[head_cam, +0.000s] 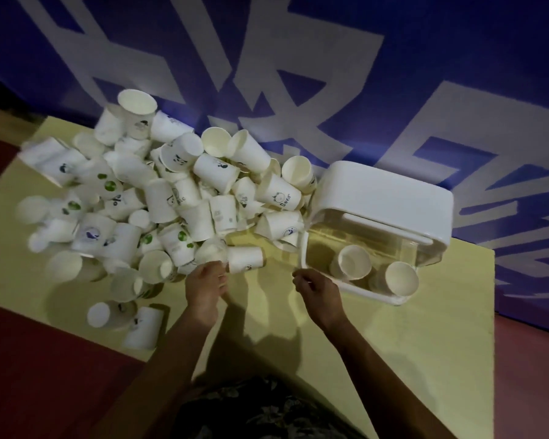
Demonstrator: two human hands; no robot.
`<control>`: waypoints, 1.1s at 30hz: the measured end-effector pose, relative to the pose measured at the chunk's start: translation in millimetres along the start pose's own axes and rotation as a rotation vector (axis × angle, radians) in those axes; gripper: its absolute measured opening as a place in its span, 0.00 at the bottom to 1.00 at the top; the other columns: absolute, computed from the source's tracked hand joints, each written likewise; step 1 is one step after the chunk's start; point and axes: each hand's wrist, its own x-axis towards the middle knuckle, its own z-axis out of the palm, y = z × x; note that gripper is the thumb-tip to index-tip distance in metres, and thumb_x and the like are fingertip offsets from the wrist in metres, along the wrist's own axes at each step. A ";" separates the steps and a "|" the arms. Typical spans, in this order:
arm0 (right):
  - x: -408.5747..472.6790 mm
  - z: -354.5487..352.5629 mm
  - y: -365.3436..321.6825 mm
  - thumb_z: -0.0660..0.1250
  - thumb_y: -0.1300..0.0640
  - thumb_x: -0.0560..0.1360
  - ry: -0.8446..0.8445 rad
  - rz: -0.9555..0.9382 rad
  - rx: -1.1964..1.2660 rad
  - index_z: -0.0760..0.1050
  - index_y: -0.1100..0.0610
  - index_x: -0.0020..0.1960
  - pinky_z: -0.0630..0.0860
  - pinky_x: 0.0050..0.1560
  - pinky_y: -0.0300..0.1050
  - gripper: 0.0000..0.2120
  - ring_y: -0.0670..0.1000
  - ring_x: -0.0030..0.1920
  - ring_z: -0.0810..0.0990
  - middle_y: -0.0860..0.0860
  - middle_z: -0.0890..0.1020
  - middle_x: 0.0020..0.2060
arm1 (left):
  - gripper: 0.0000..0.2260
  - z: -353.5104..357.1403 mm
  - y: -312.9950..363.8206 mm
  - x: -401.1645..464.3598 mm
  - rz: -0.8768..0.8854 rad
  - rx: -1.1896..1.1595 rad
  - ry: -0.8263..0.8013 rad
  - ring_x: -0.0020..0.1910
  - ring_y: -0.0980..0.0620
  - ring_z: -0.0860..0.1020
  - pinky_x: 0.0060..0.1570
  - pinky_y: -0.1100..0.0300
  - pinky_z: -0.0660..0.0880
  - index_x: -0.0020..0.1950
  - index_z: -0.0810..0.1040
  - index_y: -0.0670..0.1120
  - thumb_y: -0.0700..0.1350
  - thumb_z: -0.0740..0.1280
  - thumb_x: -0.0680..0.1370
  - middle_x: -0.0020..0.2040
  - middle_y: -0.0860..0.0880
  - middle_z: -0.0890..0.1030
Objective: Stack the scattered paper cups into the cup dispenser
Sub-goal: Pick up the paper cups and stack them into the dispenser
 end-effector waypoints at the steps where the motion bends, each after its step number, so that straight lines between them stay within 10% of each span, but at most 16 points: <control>1: 3.0 13.1 -3.8 0.66 0.58 0.77 -0.039 0.077 0.063 0.81 0.51 0.46 0.77 0.48 0.42 0.06 0.48 0.42 0.81 0.47 0.82 0.40 | 0.03 -9.5 4.5 3.5 -0.018 -0.020 0.000 0.41 0.52 0.76 0.44 0.57 0.73 0.53 0.74 0.44 0.41 0.62 0.81 0.45 0.47 0.77; 7: 25.5 77.4 -23.8 0.66 0.54 0.77 -0.071 0.207 -0.031 0.79 0.53 0.57 0.78 0.54 0.49 0.10 0.50 0.49 0.81 0.51 0.83 0.51 | 0.13 -30.0 31.6 25.1 -0.283 -0.153 -0.036 0.56 0.46 0.78 0.51 0.55 0.75 0.60 0.75 0.41 0.47 0.64 0.80 0.55 0.44 0.79; 16: 63.3 123.0 -54.6 0.65 0.60 0.73 -0.131 -0.151 -0.717 0.62 0.51 0.75 0.60 0.70 0.54 0.32 0.54 0.75 0.59 0.48 0.64 0.74 | 0.09 -36.3 48.2 59.6 -0.532 -0.266 -0.128 0.42 0.51 0.78 0.39 0.61 0.74 0.50 0.79 0.41 0.46 0.69 0.78 0.45 0.48 0.81; 22: 63.3 139.9 -39.5 0.66 0.54 0.73 -0.236 -0.013 -0.836 0.58 0.49 0.75 0.66 0.65 0.53 0.34 0.57 0.66 0.69 0.52 0.71 0.68 | 0.04 -41.6 51.2 69.2 -0.526 -0.174 -0.087 0.35 0.52 0.76 0.27 0.64 0.75 0.46 0.75 0.42 0.41 0.68 0.78 0.39 0.47 0.79; 28: 33.9 123.9 -25.3 0.65 0.46 0.75 -0.122 0.024 -0.616 0.51 0.47 0.77 0.75 0.45 0.52 0.36 0.63 0.51 0.79 0.54 0.74 0.59 | 0.03 -36.2 40.1 61.0 -0.283 0.121 -0.074 0.36 0.49 0.76 0.36 0.57 0.73 0.45 0.75 0.42 0.40 0.64 0.78 0.38 0.44 0.78; 33: 0.4 83.2 -19.5 0.64 0.47 0.78 0.047 -0.008 -0.436 0.71 0.50 0.64 0.77 0.44 0.50 0.16 0.57 0.50 0.80 0.50 0.78 0.58 | 0.08 -26.9 28.3 34.8 0.385 0.762 -0.166 0.41 0.46 0.76 0.36 0.57 0.68 0.40 0.71 0.44 0.43 0.62 0.78 0.40 0.46 0.78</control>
